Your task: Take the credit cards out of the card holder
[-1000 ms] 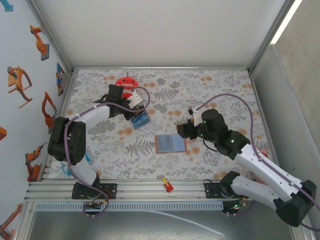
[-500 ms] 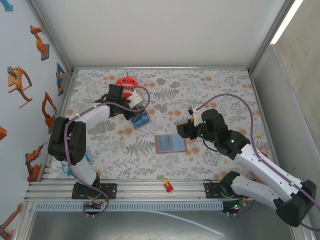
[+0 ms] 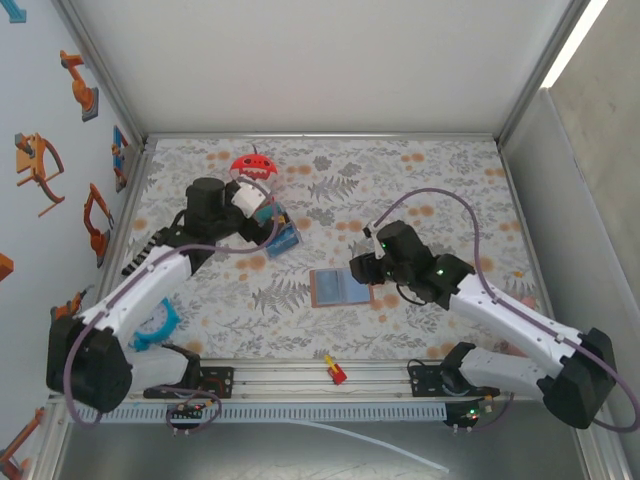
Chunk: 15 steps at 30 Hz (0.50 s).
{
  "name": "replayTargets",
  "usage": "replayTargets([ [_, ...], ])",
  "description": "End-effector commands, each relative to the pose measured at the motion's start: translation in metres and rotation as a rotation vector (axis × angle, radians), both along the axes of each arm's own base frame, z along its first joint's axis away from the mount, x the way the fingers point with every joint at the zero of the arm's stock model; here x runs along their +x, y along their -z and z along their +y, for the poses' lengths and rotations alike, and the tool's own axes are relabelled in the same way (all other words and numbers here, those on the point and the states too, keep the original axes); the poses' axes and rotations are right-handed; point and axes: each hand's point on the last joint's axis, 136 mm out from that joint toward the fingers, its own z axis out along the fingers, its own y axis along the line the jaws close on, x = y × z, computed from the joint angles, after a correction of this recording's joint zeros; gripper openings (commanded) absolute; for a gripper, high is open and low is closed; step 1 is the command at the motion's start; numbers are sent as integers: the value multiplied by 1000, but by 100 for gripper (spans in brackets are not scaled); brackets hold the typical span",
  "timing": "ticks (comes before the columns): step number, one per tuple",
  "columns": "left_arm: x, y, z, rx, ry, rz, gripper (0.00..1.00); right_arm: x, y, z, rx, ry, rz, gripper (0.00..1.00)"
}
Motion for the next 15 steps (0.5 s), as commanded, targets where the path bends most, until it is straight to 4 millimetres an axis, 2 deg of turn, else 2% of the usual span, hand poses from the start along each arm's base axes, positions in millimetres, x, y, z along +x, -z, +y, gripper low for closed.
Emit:
replayTargets([
  [1, -9, -11, 15, -107, -150, -11, 97, 0, 3, 3, -66, 47, 21, 54],
  [5, -27, -11, 40, -220, -311, 9, 97, -6, 21, 18, -133, 24, 69, 54],
  [11, -43, 13, 95, -295, -617, 51, 97, -15, 46, 49, -210, -36, 128, 53],
  [15, -54, 21, 106, -300, -656, 68, 97, -19, 65, 69, -268, -81, 166, 53],
])
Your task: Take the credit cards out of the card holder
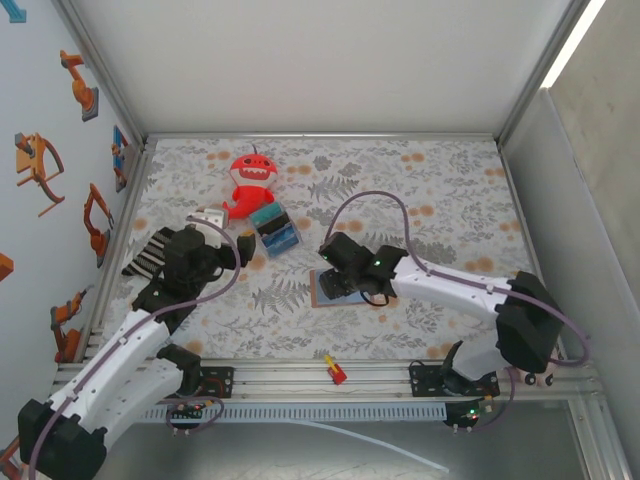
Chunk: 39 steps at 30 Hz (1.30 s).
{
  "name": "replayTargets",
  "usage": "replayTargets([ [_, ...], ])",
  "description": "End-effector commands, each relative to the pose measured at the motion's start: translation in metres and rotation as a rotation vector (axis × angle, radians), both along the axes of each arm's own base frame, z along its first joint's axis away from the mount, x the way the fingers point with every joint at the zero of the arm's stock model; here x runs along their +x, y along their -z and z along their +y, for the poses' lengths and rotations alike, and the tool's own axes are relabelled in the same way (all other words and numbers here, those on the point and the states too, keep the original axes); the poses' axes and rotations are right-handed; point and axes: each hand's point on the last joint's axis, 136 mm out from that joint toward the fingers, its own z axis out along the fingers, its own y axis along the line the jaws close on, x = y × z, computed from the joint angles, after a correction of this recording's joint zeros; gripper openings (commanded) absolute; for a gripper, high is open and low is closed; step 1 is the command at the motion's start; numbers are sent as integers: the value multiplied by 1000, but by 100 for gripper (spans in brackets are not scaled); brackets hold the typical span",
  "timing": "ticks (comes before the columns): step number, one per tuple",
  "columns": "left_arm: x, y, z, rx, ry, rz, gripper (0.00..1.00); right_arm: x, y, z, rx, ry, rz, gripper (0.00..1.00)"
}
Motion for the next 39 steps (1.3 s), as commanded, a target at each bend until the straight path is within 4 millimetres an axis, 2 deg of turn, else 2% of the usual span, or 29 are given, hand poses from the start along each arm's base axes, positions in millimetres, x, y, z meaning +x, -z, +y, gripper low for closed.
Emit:
replayTargets([
  [1, -7, 7, 18, -38, -109, 35, 97, 0, 8, 12, -40, 1, 23, 53],
  [7, -13, 20, 30, -15, -156, 71, 97, -3, 32, 29, -99, -36, 76, 53],
  [15, -12, 30, 33, 16, -174, 96, 97, -3, 59, 35, -149, -36, 129, 53],
  [29, -9, 29, 30, 32, -163, 112, 97, -3, 77, 20, -233, -12, 134, 53],
  [39, -11, 24, 28, 21, -150, 108, 97, -6, 83, 16, -238, -11, 145, 45],
])
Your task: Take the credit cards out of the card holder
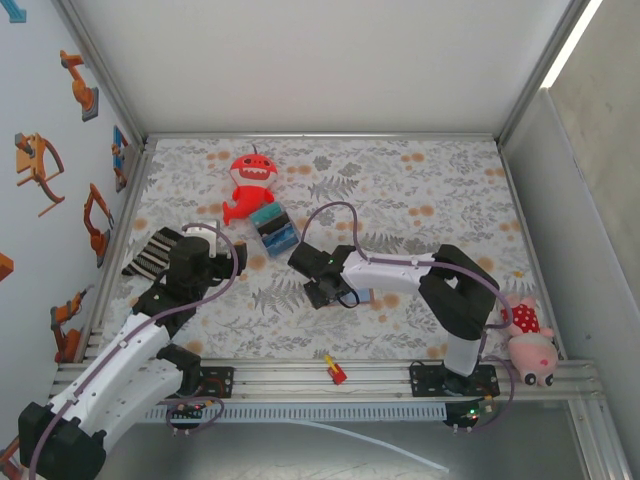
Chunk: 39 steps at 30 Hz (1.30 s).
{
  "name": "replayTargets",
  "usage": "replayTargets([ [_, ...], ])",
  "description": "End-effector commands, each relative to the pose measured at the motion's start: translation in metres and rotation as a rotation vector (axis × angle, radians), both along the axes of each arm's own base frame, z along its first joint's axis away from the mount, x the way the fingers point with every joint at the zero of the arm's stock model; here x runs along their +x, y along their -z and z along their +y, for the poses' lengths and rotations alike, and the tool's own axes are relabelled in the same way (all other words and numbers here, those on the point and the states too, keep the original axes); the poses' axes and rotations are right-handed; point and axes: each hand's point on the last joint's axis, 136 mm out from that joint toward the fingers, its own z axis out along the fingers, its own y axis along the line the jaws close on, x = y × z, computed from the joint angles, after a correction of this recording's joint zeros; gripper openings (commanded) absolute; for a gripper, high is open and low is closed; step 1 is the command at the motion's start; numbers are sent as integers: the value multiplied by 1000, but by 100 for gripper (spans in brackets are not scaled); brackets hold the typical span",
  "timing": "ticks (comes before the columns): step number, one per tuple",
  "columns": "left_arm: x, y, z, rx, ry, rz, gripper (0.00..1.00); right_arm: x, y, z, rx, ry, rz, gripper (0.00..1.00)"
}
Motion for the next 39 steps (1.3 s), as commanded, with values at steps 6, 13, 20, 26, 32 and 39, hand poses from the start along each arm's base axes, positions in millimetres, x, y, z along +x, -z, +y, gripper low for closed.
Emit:
replayTargets([
  [6, -1, -16, -4, -26, 17, -16, 97, -6, 17, -14, -62, 14, 20, 44],
  [13, -2, -23, -6, -47, 27, -27, 97, -9, 23, -18, -74, 19, 30, 31],
  [20, -2, -35, -18, -85, 80, -38, 97, -6, 9, -11, -19, 21, 10, 20],
  [26, -3, -45, -28, -102, 115, -48, 97, -2, -14, -8, 37, 39, -30, 16],
  [32, -2, -53, -37, -98, 131, -60, 97, 3, -29, -9, 84, 69, -60, 14],
  [39, -1, -58, -56, -31, 172, -80, 97, 7, -32, -15, 135, 125, -55, 14],
])
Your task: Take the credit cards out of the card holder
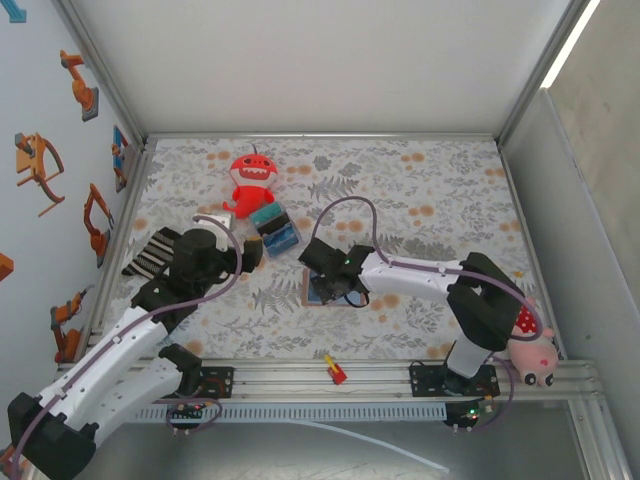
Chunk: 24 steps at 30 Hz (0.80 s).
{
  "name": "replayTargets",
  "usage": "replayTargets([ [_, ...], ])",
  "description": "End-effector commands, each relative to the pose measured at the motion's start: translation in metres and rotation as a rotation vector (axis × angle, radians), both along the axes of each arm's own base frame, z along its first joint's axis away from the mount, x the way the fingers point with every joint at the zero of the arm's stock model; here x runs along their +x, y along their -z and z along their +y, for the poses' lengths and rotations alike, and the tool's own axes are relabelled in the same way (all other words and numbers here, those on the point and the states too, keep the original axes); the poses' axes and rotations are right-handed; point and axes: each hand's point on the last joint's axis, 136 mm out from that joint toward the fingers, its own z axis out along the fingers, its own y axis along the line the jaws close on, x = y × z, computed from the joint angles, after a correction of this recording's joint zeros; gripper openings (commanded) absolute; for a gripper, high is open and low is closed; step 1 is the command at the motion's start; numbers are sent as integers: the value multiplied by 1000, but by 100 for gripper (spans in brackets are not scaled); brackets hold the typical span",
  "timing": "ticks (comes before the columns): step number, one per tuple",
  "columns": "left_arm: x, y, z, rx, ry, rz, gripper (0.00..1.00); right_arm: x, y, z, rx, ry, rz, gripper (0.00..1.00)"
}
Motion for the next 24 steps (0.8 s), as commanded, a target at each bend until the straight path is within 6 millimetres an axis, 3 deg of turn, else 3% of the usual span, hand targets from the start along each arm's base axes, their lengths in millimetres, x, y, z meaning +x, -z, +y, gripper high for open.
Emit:
replayTargets([
  [1, 5, -20, -7, 24, -4, -59, 97, 3, -4, -5, 41, 55, 1, 14],
  [14, 13, -13, -37, 210, -7, -71, 97, 8, -7, -35, 69, 172, -12, 22],
  [24, 16, 22, -67, 262, 40, -3, 97, 10, 2, -65, 83, 266, 7, 26],
])
